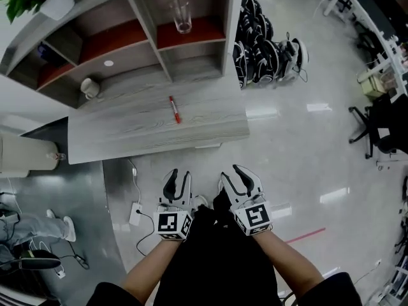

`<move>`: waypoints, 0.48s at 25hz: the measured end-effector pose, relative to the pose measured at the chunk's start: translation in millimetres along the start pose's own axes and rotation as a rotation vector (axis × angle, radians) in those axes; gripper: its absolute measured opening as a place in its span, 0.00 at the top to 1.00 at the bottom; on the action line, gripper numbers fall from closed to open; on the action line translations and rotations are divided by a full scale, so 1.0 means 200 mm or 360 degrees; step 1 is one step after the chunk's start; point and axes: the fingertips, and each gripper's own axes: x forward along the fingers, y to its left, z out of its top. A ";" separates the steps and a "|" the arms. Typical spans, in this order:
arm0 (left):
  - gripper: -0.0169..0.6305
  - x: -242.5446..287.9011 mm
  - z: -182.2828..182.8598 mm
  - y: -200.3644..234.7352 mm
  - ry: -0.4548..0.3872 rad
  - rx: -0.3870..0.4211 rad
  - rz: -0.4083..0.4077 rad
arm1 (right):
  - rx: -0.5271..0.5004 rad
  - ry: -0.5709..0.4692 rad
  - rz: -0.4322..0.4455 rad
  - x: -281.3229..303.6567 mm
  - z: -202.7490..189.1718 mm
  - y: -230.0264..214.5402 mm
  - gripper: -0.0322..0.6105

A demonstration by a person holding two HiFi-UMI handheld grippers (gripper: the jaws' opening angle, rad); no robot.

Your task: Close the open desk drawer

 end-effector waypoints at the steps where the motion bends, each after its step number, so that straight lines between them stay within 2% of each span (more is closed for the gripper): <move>1: 0.73 -0.02 0.04 0.00 -0.0019 0.0002 -0.0004 | -0.0004 -0.0017 0.0006 -0.01 0.04 0.03 0.70; 6: 0.73 -0.12 0.12 -0.06 -0.0048 0.0057 -0.0110 | -0.0036 -0.0134 0.0001 0.01 0.22 0.13 0.70; 8: 0.73 -0.15 0.14 -0.07 -0.0066 0.0043 -0.0115 | -0.0047 -0.0162 -0.0001 0.03 0.29 0.16 0.71; 11: 0.74 -0.20 0.19 -0.05 -0.0098 0.0014 -0.0100 | -0.0090 -0.0190 -0.0002 0.04 0.36 0.22 0.77; 12: 0.78 -0.21 0.21 -0.05 -0.0110 0.0005 -0.0102 | -0.0091 -0.0214 -0.0007 0.03 0.38 0.24 0.80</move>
